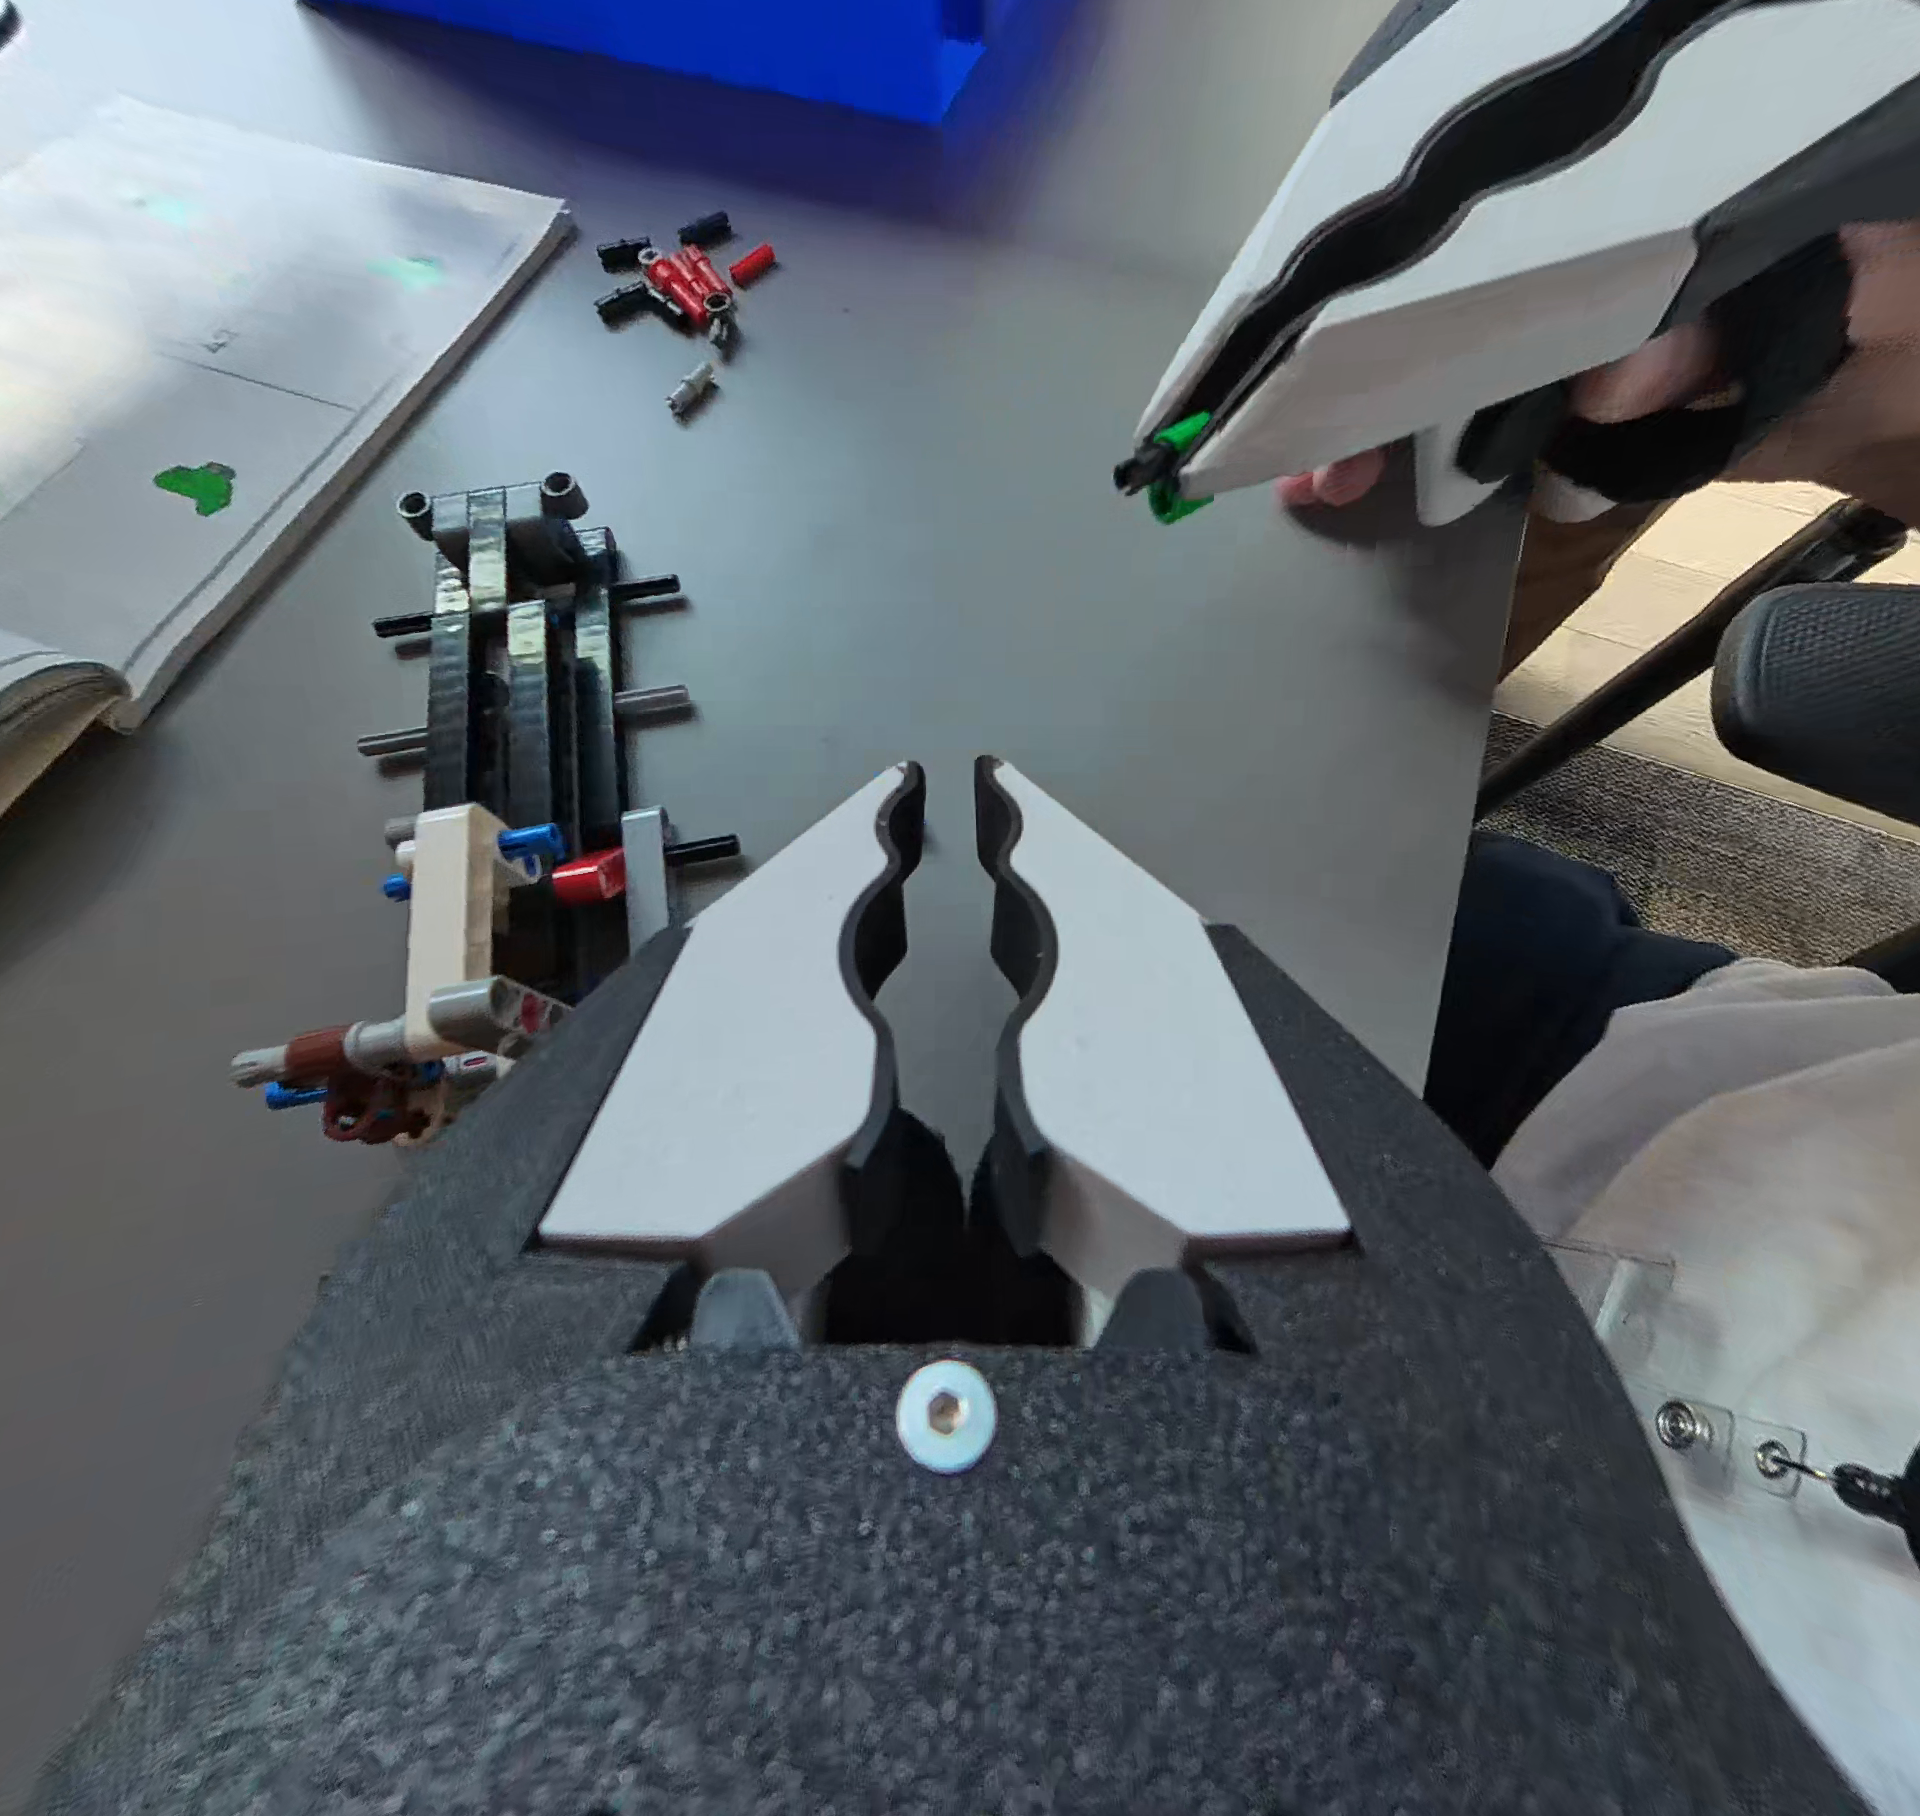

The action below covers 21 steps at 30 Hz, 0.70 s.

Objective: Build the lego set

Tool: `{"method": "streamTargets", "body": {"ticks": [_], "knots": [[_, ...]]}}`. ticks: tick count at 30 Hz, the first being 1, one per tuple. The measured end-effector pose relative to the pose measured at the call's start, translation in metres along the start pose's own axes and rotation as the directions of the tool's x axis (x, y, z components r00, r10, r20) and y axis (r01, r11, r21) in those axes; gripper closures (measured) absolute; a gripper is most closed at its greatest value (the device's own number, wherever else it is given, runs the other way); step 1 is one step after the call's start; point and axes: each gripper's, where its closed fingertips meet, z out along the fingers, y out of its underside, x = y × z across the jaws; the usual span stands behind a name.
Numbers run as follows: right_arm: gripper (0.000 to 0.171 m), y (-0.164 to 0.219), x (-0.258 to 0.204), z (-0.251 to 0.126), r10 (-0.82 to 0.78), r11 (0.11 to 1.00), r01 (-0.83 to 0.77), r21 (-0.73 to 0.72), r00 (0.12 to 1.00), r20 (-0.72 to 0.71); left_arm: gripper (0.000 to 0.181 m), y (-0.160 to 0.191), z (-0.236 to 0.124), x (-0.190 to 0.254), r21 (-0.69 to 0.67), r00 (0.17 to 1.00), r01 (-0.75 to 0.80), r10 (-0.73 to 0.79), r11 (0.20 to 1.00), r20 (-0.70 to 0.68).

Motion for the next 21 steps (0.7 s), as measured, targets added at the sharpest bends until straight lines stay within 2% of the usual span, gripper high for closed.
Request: {"method": "streamTargets", "body": {"ticks": [5,8,14,21], "knots": [[0.165,-0.012,0.008,-0.005,0.180,0.979,-0.186,0.084,0.981,0.078,0.172,0.003,0.004,-0.006,-0.020,0.998,0.028,-0.026,0.999,0.057],[0.165,-0.015,0.011,-0.008,0.218,0.968,-0.228,0.100,0.970,0.104,0.172,0.008,0.004,-0.008,-0.046,0.996,0.054,-0.050,0.998,0.069],[0.165,-0.014,0.010,-0.009,0.231,0.965,-0.244,0.097,0.965,0.126,0.178,0.016,0.001,-0.011,-0.070,0.990,0.104,-0.097,0.992,0.099],[0.165,-0.015,0.009,-0.010,0.235,0.962,-0.251,0.106,0.961,0.143,0.172,0.021,0.004,-0.012,-0.103,0.989,0.121,-0.111,0.987,0.097]]}}
